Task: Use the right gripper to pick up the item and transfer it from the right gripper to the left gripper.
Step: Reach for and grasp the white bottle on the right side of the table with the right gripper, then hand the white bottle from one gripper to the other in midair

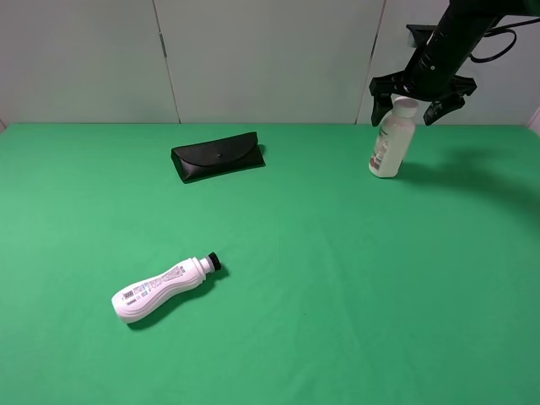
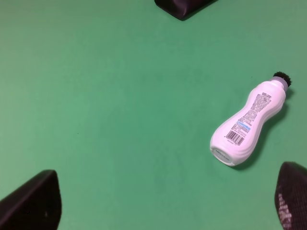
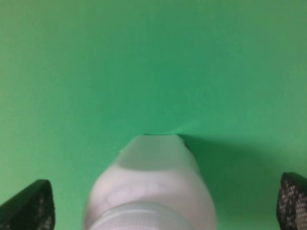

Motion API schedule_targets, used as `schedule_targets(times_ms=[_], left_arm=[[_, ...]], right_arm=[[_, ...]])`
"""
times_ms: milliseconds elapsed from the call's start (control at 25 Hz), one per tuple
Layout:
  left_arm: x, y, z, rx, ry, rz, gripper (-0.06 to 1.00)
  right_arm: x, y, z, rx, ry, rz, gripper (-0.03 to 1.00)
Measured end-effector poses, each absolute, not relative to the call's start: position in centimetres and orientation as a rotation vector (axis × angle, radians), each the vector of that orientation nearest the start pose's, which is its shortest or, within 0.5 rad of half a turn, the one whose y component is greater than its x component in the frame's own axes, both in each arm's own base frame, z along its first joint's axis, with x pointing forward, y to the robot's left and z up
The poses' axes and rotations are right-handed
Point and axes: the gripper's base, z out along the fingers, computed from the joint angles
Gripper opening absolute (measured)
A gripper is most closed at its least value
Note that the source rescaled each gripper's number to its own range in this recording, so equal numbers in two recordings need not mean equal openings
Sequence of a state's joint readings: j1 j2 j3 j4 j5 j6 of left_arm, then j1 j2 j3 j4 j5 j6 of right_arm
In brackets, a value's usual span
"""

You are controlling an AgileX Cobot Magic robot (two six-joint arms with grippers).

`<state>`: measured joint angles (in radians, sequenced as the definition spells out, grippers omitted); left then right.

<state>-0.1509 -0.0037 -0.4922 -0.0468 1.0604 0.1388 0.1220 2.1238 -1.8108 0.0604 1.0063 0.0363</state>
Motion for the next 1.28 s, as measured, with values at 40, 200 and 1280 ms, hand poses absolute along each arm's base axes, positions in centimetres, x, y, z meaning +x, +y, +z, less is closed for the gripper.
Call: schedule_targets(times_ms=[40, 200, 1280], left_arm=[[-0.5, -0.3, 27.5, 0.298, 2.026, -0.064, 0.76], [-0.5, -0.3, 27.5, 0.298, 2.026, -0.064, 0.76], [-0.5, -0.3, 27.5, 0.298, 2.026, -0.064, 0.76]], right_arm=[[45.7, 6.1, 22.3, -0.087, 2.805, 0.118, 1.0], [45.7, 6.1, 22.1, -0.087, 2.807, 0.118, 1.0], [45.9, 6.4, 20.2, -0.085, 2.87, 0.134, 0.04]])
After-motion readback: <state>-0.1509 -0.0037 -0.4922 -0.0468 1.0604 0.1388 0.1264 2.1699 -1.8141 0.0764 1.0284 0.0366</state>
